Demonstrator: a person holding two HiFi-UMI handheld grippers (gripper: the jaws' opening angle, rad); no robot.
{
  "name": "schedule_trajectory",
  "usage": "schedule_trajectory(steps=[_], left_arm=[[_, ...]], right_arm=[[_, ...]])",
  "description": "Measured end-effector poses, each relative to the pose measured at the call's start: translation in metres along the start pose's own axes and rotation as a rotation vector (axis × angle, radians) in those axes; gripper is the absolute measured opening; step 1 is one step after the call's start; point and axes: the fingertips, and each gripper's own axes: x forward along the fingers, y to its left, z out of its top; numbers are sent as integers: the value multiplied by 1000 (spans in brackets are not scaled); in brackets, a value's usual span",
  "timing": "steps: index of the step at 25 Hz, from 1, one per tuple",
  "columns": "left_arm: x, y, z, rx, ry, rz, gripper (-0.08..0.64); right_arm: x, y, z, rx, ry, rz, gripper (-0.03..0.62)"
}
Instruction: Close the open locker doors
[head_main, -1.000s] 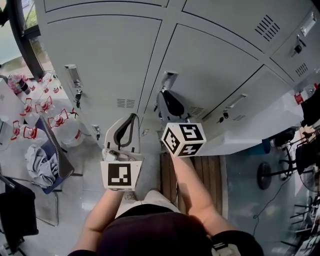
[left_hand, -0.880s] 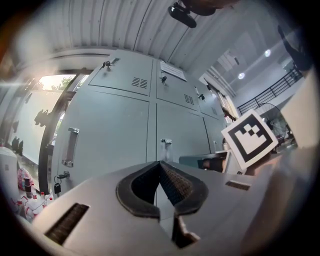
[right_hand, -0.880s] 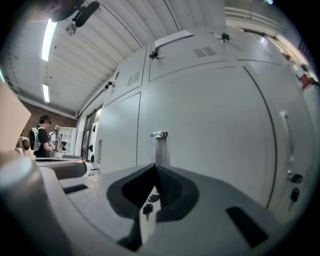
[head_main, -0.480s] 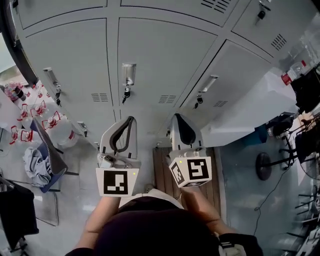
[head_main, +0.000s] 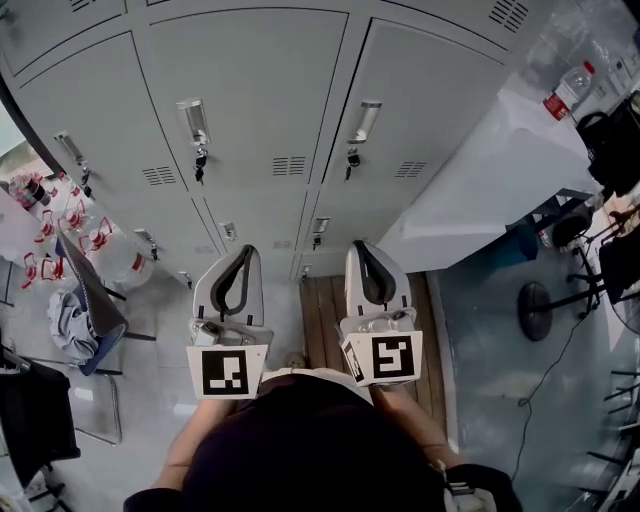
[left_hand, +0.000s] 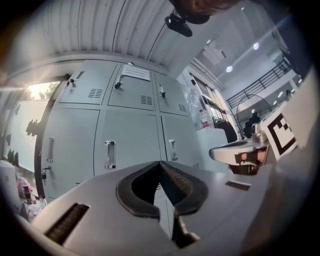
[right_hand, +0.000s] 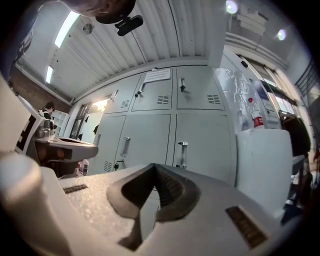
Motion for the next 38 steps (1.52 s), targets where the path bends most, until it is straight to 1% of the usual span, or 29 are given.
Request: schedule_trajectory(steps=[5, 9, 17, 22, 27, 32, 38], left_arm=[[-7, -11, 2, 3, 0, 33, 3], [-8, -14, 8, 23, -10, 51, 3], [-13, -19, 0, 27, 8, 89, 3], [-9, -22, 4, 36, 0, 85, 3], [-7, -26, -2, 26, 20, 73, 3], [-5, -26, -2, 30, 20, 70, 3], [-4, -28, -5, 28, 30, 64, 3]], right_arm=[[-10, -8, -2, 2, -9, 33, 0], [-12, -11, -1, 10, -21, 59, 0], [-12, -15, -8, 38, -36, 96, 2], [-11, -17, -6, 38, -41, 109, 2], [-11, -17, -11, 54, -32, 114, 2], [-10, -14, -10, -5, -35, 105, 0], [-8, -17, -13, 18, -25, 106, 0]])
